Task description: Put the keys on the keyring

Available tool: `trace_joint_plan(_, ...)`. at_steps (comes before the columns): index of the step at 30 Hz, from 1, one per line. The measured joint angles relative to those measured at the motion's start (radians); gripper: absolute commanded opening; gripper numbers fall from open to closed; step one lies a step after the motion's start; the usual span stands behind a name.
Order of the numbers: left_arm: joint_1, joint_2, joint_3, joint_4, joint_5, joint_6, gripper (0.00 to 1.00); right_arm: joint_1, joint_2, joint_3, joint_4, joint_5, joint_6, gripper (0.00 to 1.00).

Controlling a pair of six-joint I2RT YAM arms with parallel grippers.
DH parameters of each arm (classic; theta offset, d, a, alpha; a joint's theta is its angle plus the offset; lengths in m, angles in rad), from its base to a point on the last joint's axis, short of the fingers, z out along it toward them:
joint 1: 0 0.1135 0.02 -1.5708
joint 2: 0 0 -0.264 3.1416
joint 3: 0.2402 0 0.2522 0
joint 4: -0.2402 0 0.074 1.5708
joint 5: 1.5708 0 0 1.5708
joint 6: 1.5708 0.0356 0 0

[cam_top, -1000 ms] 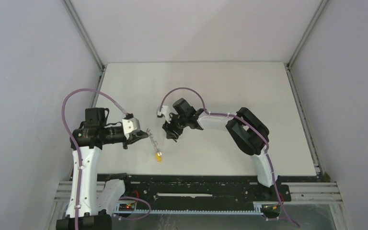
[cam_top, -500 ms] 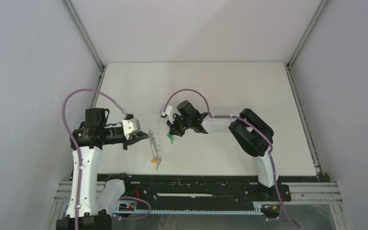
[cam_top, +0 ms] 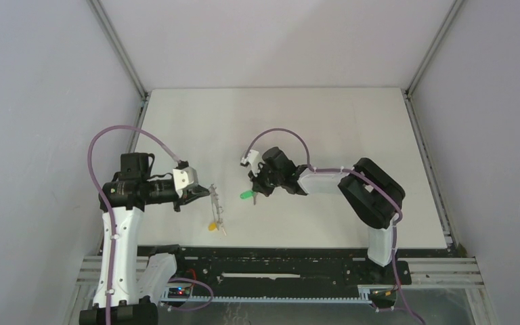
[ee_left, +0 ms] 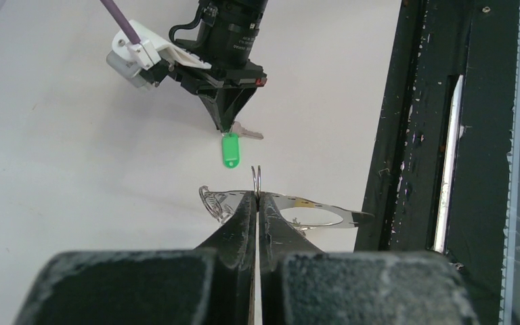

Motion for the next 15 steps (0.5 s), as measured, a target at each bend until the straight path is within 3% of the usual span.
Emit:
trace_joint_plan(3, -0.003, 0.0, 0.0, 0.0, 0.0, 0.0, 0.0, -0.003, -0.032, -0.048, 0.028, 0.051, 0.028, 0.0)
trace_joint_plan(9, -0.015, 0.0, 0.0, 0.0, 0.0, 0.0, 0.0, 0.002, -0.071, -0.126, 0.095, 0.142, 0.089, 0.28)
trace_joint_plan(15, -0.033, 0.0, 0.0, 0.0, 0.0, 0.0, 0.0, 0.014, -0.071, -0.137, 0.105, 0.202, 0.114, 0.45)
